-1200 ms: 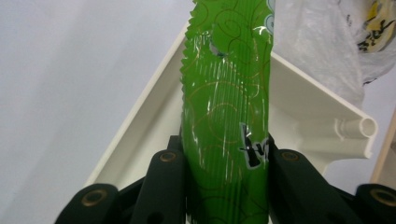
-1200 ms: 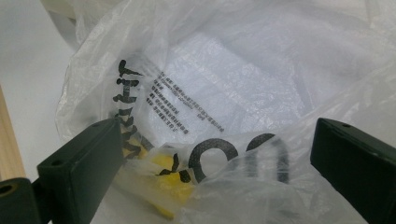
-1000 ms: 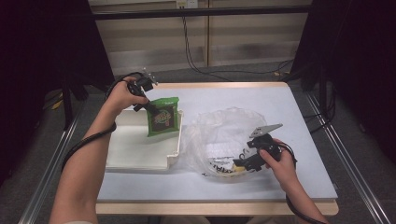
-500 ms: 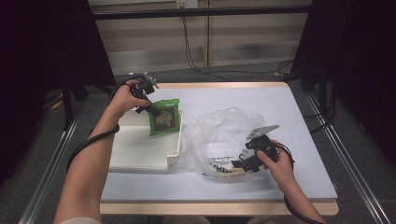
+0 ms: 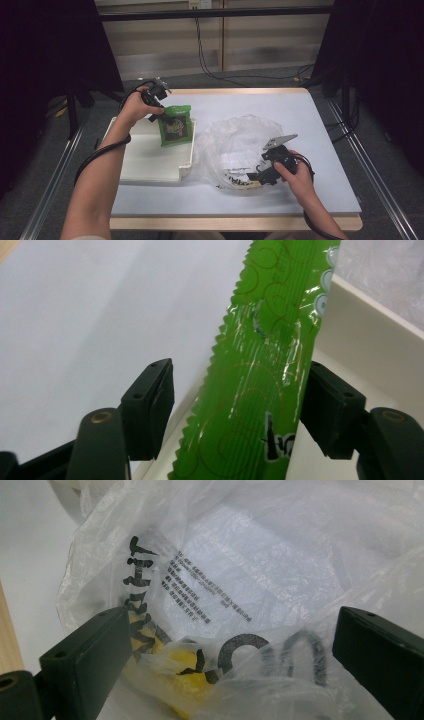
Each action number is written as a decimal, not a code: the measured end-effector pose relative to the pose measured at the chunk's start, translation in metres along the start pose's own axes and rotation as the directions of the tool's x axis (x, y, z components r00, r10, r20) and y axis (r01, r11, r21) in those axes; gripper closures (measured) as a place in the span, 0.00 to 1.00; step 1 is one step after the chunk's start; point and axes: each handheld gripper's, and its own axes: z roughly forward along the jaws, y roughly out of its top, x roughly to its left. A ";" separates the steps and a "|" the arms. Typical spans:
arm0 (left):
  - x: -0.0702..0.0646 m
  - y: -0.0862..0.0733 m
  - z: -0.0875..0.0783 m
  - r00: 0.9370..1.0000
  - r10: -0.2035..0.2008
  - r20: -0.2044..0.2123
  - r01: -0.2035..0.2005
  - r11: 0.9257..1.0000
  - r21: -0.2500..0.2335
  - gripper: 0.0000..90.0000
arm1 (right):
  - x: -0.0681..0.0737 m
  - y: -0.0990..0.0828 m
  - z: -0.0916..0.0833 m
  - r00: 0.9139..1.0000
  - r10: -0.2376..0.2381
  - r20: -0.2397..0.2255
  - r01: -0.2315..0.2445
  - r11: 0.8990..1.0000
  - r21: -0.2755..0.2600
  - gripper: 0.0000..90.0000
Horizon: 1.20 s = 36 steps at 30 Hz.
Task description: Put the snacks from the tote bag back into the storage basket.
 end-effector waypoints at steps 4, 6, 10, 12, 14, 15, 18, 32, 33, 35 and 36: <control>-0.002 -0.001 -0.001 0.996 -0.084 0.002 0.084 0.996 -0.037 0.30 | 0.000 0.001 -0.002 1.000 0.000 -0.001 0.000 1.000 -0.003 0.03; 0.000 -0.002 -0.003 0.998 -0.057 -0.009 0.056 0.998 -0.009 0.28 | 0.001 0.001 -0.002 1.000 0.000 -0.007 0.000 1.000 -0.009 0.03; -0.004 -0.004 -0.007 0.994 -0.107 -0.007 0.107 0.994 -0.028 0.25 | 0.002 0.003 -0.003 1.000 -0.008 -0.003 0.008 1.000 -0.005 0.03; -0.002 -0.006 -0.011 0.996 -0.087 -0.014 0.087 0.996 -0.011 0.23 | 0.003 0.003 -0.003 1.000 -0.012 0.000 0.012 1.000 -0.006 0.03; -0.002 -0.008 -0.014 0.995 -0.097 -0.021 0.097 0.995 -0.014 0.21 | 0.003 0.004 -0.003 1.000 -0.011 -0.006 0.011 1.000 -0.011 0.03; -0.003 -0.009 -0.015 0.994 -0.112 -0.020 0.111 0.994 -0.015 0.21 | 0.003 0.004 -0.003 1.000 -0.014 -0.006 0.014 1.000 -0.013 0.03; -0.006 -0.012 -0.019 0.988 -0.150 -0.019 0.149 0.988 -0.045 0.20 | 0.004 0.004 -0.003 1.000 -0.013 -0.008 0.013 1.000 -0.008 0.03; -0.015 -0.035 -0.035 0.986 -0.162 -0.038 0.160 0.986 -0.055 0.16 | 0.012 0.006 -0.009 1.000 -0.028 -0.005 0.028 0.999 -0.024 0.03; -0.016 -0.037 -0.036 0.986 -0.164 -0.036 0.162 0.985 -0.053 0.16 | 0.012 0.007 -0.009 0.999 -0.032 0.000 0.032 0.999 -0.021 0.03; -0.020 -0.042 -0.036 0.979 -0.203 -0.034 0.200 0.976 -0.089 0.15 | 0.014 0.008 -0.009 0.999 -0.032 0.000 0.032 0.999 -0.021 0.03; -0.020 -0.045 -0.038 0.983 -0.180 -0.039 0.177 0.982 -0.066 0.15 | 0.015 0.009 -0.009 0.999 -0.039 -0.002 0.039 0.999 -0.020 0.03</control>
